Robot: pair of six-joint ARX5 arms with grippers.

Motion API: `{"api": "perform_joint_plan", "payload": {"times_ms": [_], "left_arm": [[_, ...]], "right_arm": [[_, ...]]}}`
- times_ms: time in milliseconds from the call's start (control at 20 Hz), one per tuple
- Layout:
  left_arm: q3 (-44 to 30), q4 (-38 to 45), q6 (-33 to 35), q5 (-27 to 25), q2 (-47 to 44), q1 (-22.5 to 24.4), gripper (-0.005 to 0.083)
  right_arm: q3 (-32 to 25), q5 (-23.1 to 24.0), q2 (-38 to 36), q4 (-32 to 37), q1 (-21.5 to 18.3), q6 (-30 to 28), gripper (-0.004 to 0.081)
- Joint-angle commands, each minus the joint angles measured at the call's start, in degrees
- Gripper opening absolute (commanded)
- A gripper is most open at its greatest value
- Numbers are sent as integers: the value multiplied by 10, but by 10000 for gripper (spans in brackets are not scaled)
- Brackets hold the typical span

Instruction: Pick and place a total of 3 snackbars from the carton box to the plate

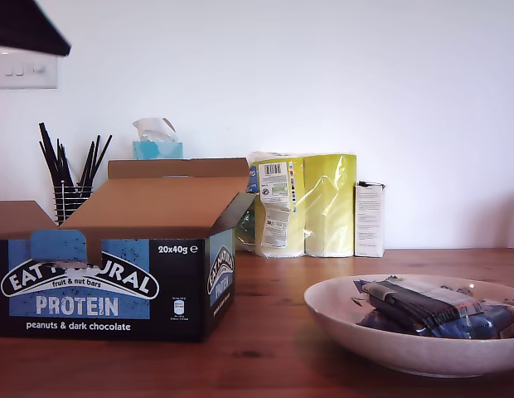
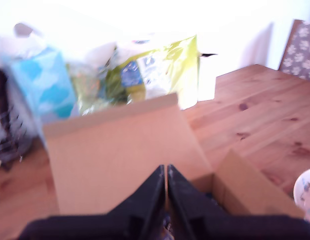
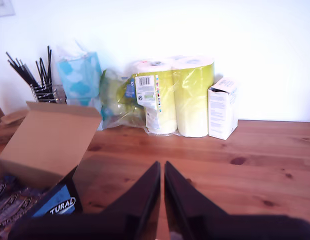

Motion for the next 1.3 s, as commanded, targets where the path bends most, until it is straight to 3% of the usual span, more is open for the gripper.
{"api": "perform_joint_plan", "payload": {"times_ms": [0, 300, 550, 1250], "left_arm": [[-30, 2, -12, -2, -26, 1, -19], [-72, -79, -22, -3, -141, -1, -19], [-113, -94, -43, -20, -221, -1, -19], [-113, -168, -70, -19, -230, -10, -19]], "right_arm": [[-12, -8, -16, -23, 4, -4, -13], [-12, -11, -103, -128, 21, -7, -13], [-12, 1, -175, -189, 21, -3, -13], [-12, 16, -191, -216, 21, 19, -13]]}}
